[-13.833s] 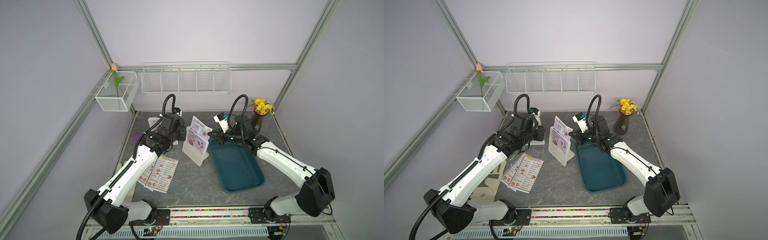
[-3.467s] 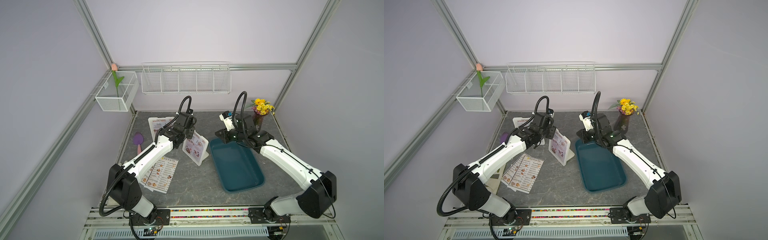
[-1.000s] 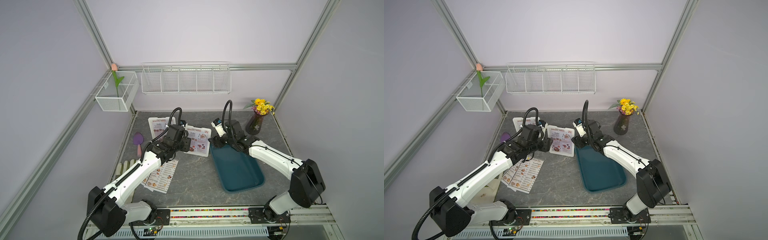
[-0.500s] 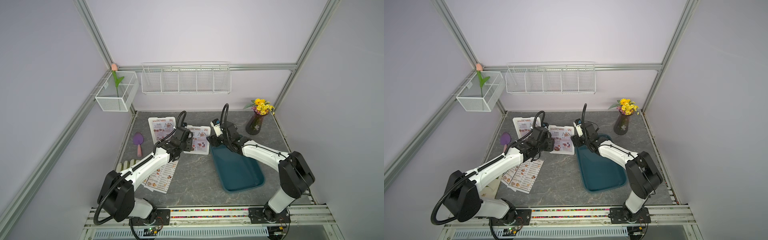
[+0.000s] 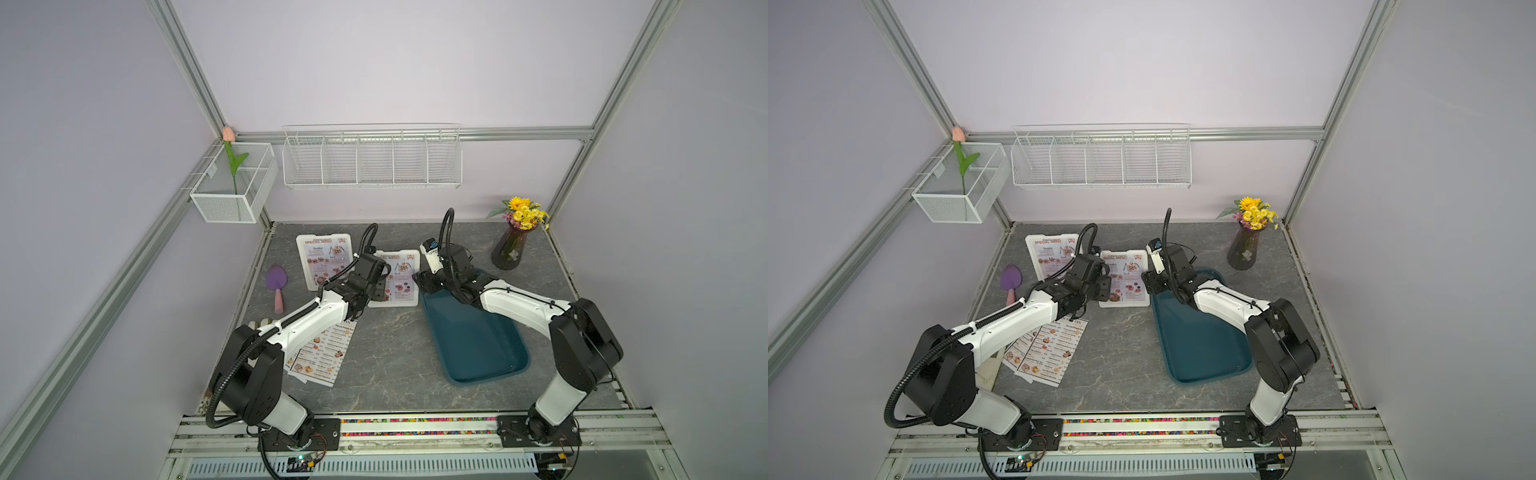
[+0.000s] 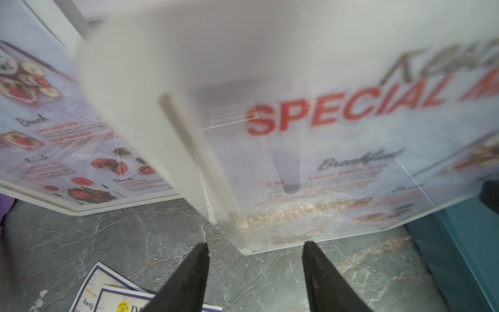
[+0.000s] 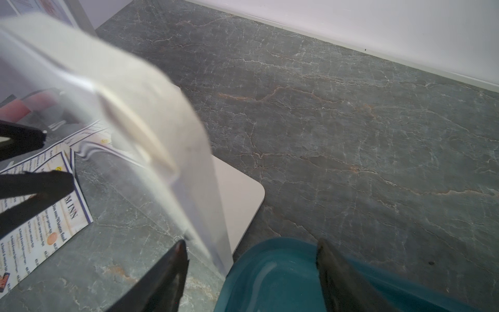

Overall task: Replace the menus in the menu holders
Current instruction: Adjust the menu holder at the center of the board.

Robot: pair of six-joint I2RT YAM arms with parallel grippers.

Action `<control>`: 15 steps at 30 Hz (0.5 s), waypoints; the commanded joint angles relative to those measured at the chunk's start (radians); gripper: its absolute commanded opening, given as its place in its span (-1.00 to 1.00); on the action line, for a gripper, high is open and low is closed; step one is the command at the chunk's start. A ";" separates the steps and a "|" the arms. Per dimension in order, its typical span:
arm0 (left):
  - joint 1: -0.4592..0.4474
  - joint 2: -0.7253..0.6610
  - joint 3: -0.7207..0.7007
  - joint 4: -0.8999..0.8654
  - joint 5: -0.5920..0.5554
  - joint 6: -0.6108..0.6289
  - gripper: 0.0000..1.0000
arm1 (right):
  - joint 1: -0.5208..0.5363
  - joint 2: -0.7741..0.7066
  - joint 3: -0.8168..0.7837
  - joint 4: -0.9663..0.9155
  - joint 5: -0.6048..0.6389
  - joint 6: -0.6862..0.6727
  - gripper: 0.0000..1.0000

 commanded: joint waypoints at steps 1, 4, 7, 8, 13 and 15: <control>0.011 0.025 0.010 0.021 -0.035 0.005 0.16 | -0.001 0.035 0.023 0.047 -0.010 0.025 0.54; 0.024 0.042 0.021 0.027 -0.042 0.008 0.16 | -0.002 0.042 0.028 0.051 -0.008 0.028 0.54; 0.032 0.065 0.040 0.027 -0.040 0.015 0.16 | -0.003 0.051 0.026 0.063 0.006 0.025 0.54; 0.034 0.072 0.047 0.027 -0.042 0.018 0.16 | -0.004 0.056 0.028 0.064 0.004 0.025 0.54; 0.039 0.101 0.079 0.012 -0.059 0.033 0.15 | -0.005 0.077 0.035 0.073 -0.014 0.032 0.54; 0.039 0.104 0.085 0.009 -0.063 0.038 0.15 | -0.006 0.083 0.035 0.076 -0.012 0.033 0.54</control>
